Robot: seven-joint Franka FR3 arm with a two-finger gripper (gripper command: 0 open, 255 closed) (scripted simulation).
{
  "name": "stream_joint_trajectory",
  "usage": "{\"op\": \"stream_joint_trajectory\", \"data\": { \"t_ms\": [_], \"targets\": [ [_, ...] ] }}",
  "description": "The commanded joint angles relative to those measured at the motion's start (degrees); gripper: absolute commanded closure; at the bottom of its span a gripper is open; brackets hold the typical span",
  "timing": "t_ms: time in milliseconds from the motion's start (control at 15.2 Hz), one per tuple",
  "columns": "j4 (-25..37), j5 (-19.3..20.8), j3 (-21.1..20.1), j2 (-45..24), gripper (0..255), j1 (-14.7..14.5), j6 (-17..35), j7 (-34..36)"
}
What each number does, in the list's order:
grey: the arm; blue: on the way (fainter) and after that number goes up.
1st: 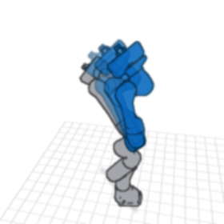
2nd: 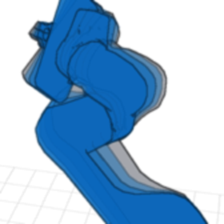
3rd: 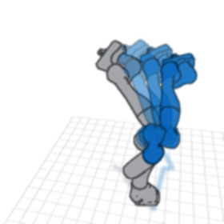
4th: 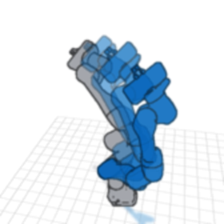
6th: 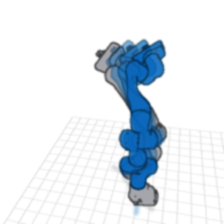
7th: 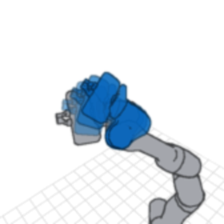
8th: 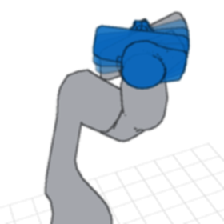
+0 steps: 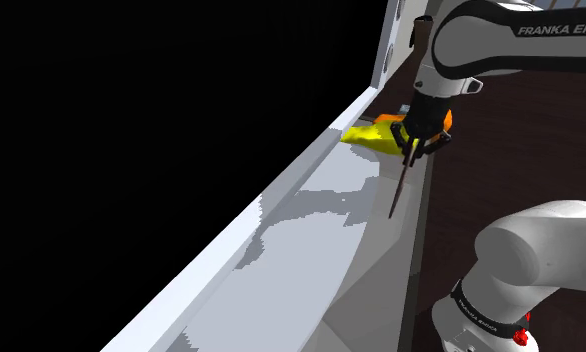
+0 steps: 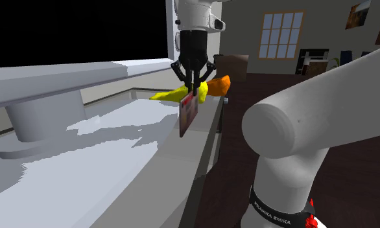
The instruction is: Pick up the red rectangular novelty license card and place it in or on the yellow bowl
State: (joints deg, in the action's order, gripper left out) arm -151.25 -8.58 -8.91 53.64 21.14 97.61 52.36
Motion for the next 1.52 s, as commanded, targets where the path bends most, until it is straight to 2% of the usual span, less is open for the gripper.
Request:
{"op": "stream_joint_trajectory", "data": {
  "t_ms": [0,1452],
  "targets": [
    [1.64,0.2,0.18,-0.27,255,0.11,-1.37,0.04],
    [21.42,1.76,1.68,-5.19,255,0.89,-16.22,0.78]
  ]
}}
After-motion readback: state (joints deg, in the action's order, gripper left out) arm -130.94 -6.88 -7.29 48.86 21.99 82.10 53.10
